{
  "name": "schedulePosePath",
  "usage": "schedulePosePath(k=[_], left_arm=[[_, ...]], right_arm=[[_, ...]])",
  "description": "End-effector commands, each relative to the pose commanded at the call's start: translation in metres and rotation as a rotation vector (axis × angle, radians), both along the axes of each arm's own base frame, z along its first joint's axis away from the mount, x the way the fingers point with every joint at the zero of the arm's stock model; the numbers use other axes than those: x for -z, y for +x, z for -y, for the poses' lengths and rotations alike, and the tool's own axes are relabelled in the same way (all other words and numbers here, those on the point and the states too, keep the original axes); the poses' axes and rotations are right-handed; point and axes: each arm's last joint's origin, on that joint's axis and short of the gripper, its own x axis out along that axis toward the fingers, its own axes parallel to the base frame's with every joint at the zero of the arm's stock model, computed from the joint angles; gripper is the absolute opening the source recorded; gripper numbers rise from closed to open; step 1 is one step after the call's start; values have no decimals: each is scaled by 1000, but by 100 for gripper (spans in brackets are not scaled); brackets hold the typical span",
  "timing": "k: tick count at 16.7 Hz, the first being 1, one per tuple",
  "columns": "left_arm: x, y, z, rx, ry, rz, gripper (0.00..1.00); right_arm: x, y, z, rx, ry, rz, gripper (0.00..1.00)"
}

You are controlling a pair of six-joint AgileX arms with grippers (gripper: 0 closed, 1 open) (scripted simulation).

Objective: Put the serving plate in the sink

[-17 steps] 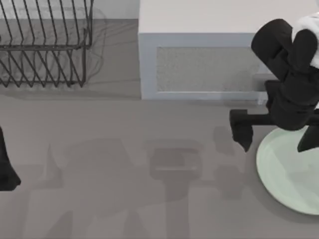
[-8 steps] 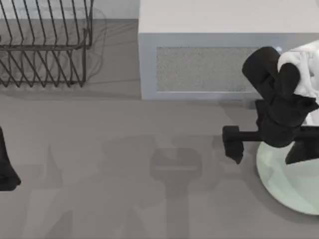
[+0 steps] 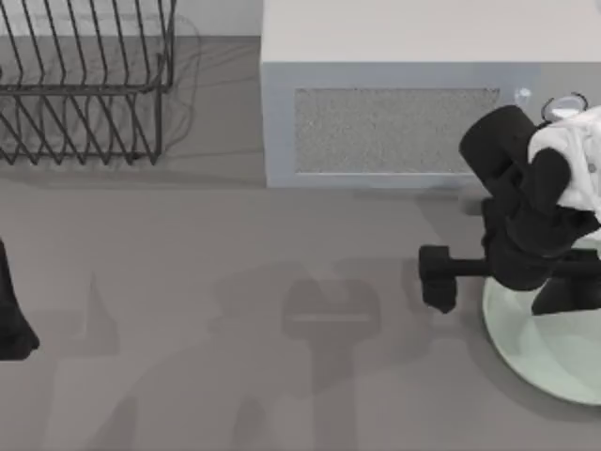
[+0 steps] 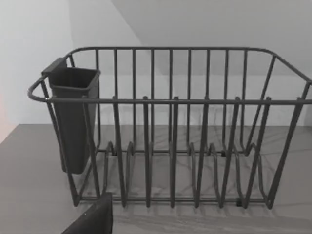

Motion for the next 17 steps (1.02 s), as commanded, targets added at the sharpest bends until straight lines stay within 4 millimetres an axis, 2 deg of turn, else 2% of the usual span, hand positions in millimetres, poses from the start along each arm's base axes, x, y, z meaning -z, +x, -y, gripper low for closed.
schedulePosePath(k=[1, 14, 17], left_arm=[[0, 0, 0, 0, 0, 0, 100], [0, 0, 0, 0, 0, 0, 100], [0, 0, 0, 0, 0, 0, 100]], right_arm=[[0, 0, 0, 0, 0, 0, 100], [0, 0, 0, 0, 0, 0, 2], [0, 0, 0, 0, 0, 0, 0]])
